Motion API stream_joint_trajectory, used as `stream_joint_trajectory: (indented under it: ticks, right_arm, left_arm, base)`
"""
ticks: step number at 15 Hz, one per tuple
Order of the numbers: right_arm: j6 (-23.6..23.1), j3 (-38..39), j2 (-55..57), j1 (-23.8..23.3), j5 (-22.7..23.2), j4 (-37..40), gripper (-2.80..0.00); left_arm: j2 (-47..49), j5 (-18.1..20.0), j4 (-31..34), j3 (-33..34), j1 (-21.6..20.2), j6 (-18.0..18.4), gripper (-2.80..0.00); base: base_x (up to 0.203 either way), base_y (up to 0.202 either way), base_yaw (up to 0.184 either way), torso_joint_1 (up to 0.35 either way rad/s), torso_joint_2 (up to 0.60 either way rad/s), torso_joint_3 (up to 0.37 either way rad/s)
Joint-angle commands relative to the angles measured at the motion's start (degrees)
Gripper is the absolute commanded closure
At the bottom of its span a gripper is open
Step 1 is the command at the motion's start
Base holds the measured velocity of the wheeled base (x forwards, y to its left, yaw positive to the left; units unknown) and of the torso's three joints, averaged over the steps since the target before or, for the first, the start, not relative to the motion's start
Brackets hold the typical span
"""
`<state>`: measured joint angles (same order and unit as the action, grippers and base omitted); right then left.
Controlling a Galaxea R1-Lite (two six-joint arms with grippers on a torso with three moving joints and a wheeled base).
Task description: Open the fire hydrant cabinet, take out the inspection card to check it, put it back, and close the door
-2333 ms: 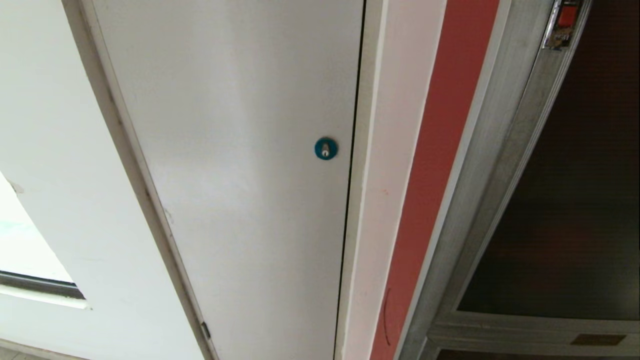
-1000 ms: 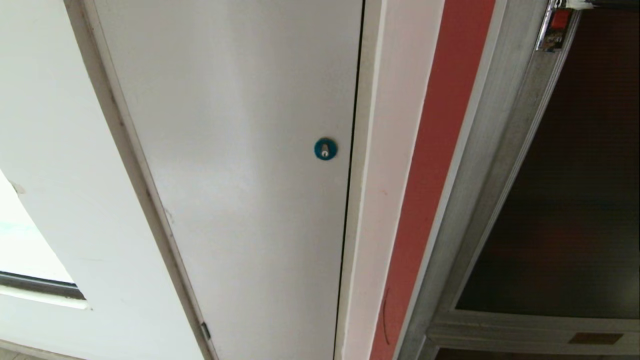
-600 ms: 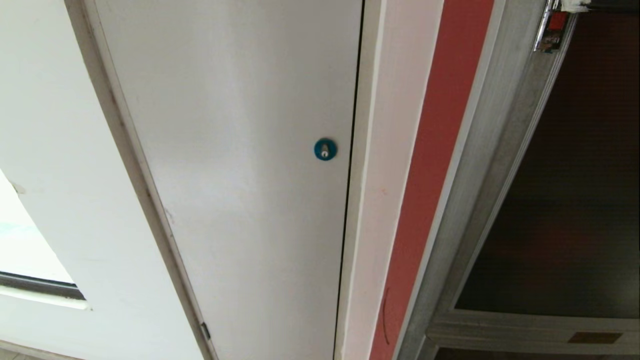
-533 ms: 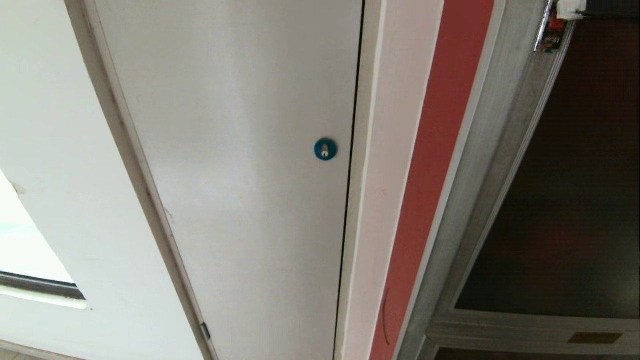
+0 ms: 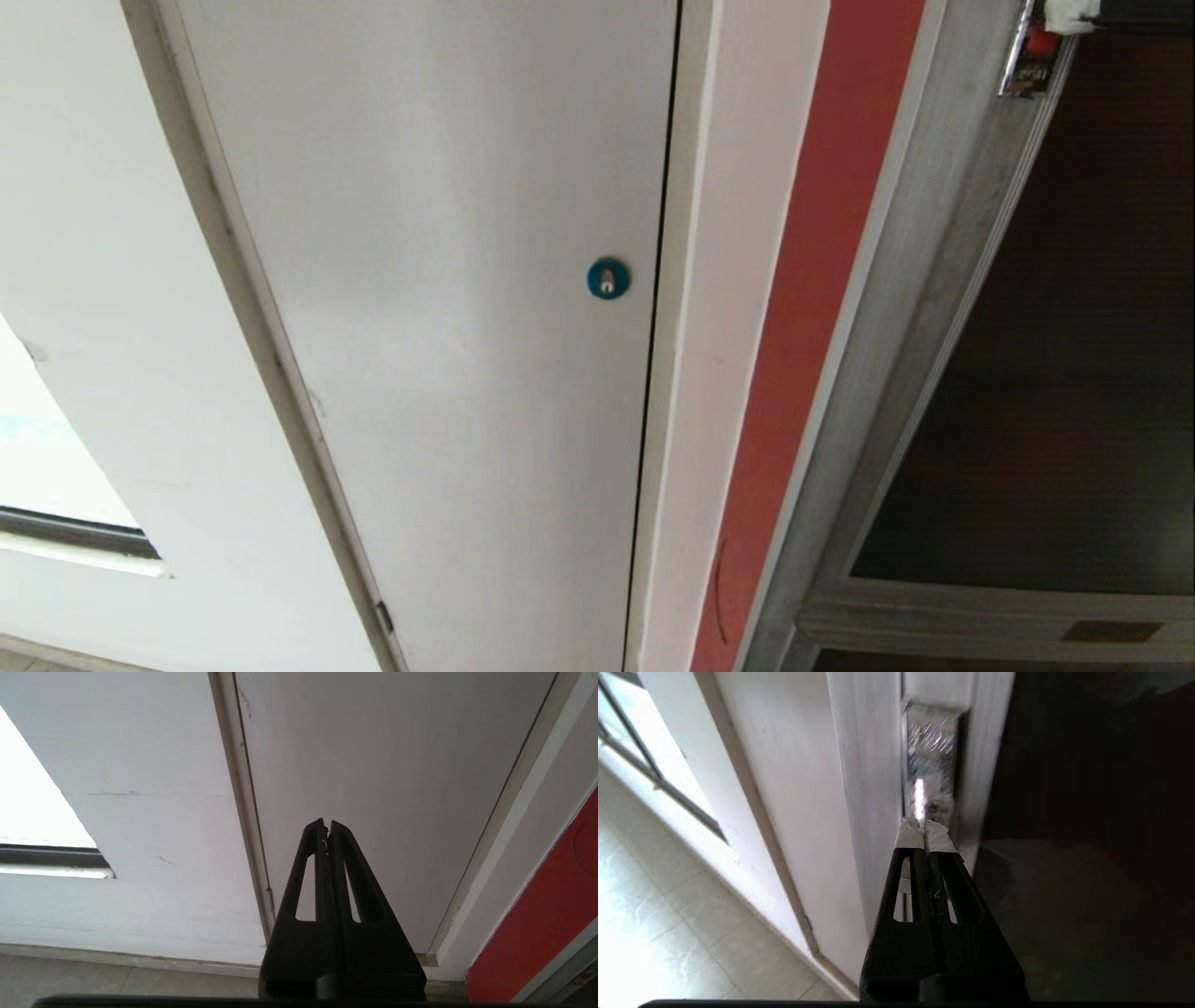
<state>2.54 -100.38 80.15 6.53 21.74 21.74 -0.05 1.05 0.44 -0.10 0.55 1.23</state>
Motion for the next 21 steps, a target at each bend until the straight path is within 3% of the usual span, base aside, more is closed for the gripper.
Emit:
stream_joint_trajectory:
  ticks: [1,7,15,21]
  right_arm:
    - [0.07,0.0,-2.27,0.18,0.5,-0.02,0.0]
    - [0.47,2.11,-12.52,1.56,1.3,0.39,0.0]
    - [3.2,17.02,-35.31,1.27,-0.01,0.05,0.0]
    - [3.36,29.1,-49.61,-5.51,-0.32,1.34,0.0]
  left_arm:
    - [-0.04,0.01,0.0,0.01,0.06,0.0,0.0]
    - [-0.04,0.01,0.0,0.01,-0.02,0.0,0.0]
    - [-0.04,0.01,-0.06,0.01,-0.02,0.0,0.0]
    - [-0.04,0.01,0.0,0.01,-0.02,0.0,0.0]
  base:
    - [0.0,0.0,0.0,0.0,0.0,0.0]
    - [0.0,0.0,0.0,0.0,0.0,0.0]
    - [0.0,0.0,0.0,0.0,0.0,0.0]
    - [0.0,0.0,0.0,0.0,0.0,0.0]
